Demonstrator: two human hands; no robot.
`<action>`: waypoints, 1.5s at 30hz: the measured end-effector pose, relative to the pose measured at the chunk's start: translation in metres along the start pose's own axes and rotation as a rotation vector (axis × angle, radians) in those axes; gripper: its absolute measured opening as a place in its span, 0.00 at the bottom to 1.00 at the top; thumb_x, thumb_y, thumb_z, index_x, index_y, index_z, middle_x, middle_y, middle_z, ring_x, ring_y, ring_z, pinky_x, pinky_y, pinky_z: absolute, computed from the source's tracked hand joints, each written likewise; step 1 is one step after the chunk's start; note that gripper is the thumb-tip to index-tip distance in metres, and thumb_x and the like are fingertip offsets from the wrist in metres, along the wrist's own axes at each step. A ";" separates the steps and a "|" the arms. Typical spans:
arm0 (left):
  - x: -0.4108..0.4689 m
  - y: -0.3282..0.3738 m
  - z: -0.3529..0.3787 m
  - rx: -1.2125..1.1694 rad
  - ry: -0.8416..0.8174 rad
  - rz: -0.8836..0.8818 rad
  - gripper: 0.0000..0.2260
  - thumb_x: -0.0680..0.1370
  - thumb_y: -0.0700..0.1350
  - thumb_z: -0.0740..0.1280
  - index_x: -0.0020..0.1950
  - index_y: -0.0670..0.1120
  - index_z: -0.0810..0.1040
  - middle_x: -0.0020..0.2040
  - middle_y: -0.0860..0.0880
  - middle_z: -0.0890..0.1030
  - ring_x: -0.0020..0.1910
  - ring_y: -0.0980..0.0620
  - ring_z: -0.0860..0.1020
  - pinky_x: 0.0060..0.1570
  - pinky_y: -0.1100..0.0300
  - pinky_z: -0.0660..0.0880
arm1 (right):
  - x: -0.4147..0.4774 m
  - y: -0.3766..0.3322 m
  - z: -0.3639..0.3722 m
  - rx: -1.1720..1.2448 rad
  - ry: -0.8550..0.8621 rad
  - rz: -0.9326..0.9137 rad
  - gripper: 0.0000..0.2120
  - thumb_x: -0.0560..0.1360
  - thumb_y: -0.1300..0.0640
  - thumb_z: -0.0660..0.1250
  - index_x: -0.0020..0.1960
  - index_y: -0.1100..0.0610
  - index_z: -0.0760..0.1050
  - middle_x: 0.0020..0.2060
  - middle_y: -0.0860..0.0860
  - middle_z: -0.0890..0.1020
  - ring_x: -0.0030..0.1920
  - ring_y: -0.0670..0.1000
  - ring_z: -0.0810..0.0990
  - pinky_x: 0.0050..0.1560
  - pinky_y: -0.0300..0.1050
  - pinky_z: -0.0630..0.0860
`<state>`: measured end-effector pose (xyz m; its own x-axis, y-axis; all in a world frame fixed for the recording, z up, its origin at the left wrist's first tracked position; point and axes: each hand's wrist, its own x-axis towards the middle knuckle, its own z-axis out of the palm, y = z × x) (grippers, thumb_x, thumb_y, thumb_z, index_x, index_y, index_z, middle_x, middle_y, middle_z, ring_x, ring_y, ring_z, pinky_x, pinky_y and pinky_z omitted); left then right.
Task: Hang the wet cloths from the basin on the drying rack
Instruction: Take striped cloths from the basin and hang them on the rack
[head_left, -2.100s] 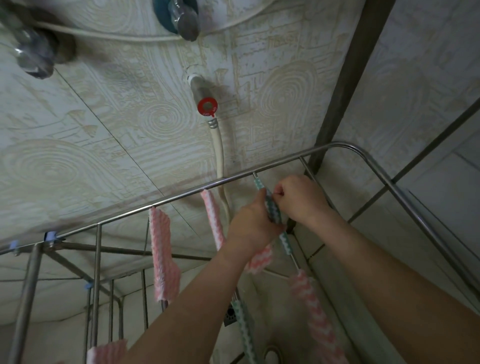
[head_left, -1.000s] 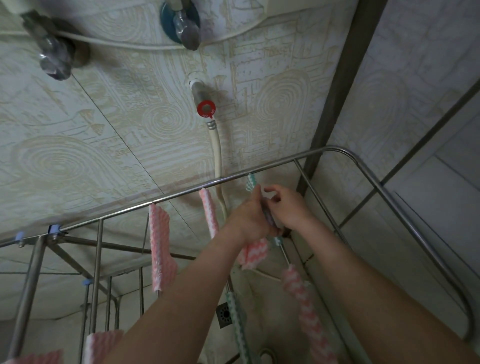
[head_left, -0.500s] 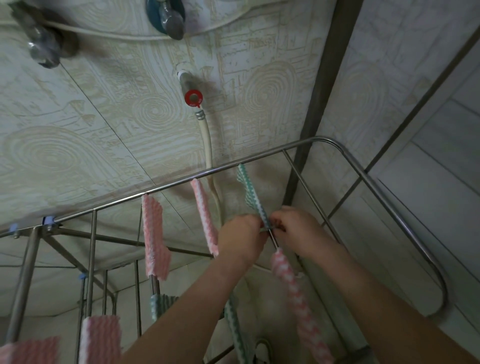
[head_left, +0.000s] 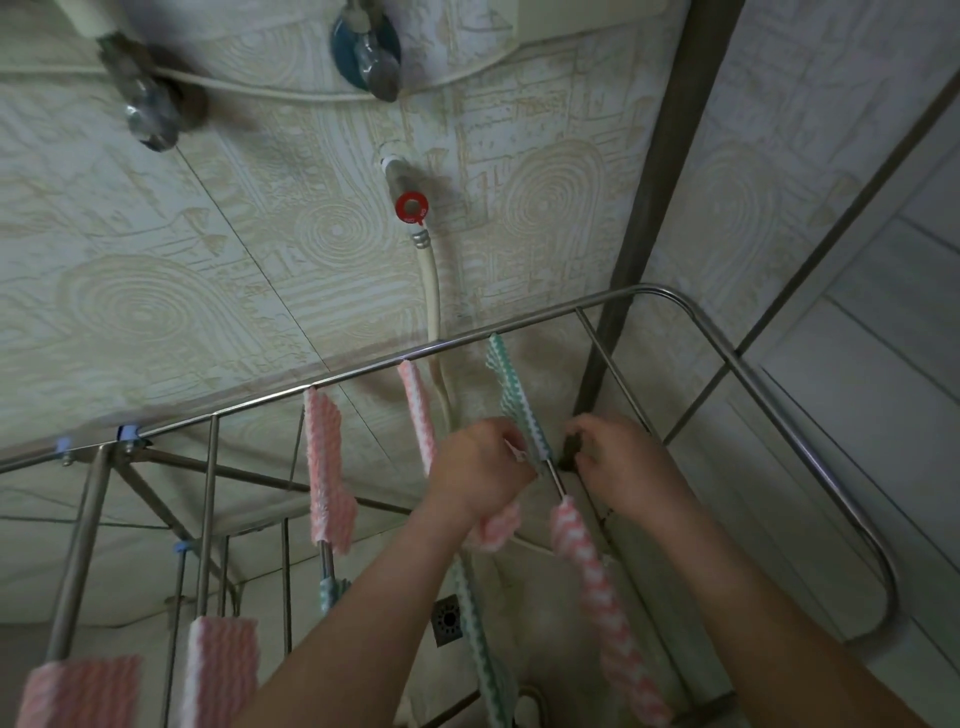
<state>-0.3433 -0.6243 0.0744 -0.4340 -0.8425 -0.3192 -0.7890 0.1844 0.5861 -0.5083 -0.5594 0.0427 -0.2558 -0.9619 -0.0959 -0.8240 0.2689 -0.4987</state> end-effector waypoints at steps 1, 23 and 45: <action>-0.008 0.000 -0.014 -0.174 -0.040 -0.031 0.10 0.72 0.42 0.69 0.51 0.50 0.79 0.44 0.52 0.81 0.43 0.53 0.79 0.48 0.58 0.77 | -0.003 -0.002 -0.007 0.146 -0.004 0.097 0.13 0.75 0.62 0.66 0.58 0.53 0.78 0.53 0.51 0.81 0.54 0.51 0.80 0.53 0.41 0.74; -0.170 -0.065 -0.118 -0.749 0.371 0.242 0.05 0.69 0.44 0.75 0.41 0.45 0.81 0.39 0.43 0.82 0.39 0.41 0.79 0.40 0.52 0.77 | -0.106 -0.224 -0.003 1.689 -0.171 0.320 0.16 0.65 0.60 0.75 0.51 0.62 0.77 0.43 0.62 0.82 0.40 0.54 0.81 0.37 0.40 0.80; -0.194 -0.079 -0.152 -1.263 -0.174 0.099 0.05 0.79 0.40 0.63 0.44 0.47 0.75 0.33 0.46 0.75 0.30 0.50 0.73 0.34 0.57 0.72 | -0.137 -0.222 -0.003 0.459 0.136 -0.094 0.05 0.74 0.55 0.70 0.43 0.46 0.82 0.45 0.43 0.79 0.47 0.42 0.78 0.48 0.34 0.71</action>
<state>-0.1306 -0.5521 0.2037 -0.5937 -0.7579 -0.2702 0.1681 -0.4452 0.8795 -0.2921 -0.4866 0.1694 -0.2801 -0.9577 0.0655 -0.5465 0.1030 -0.8311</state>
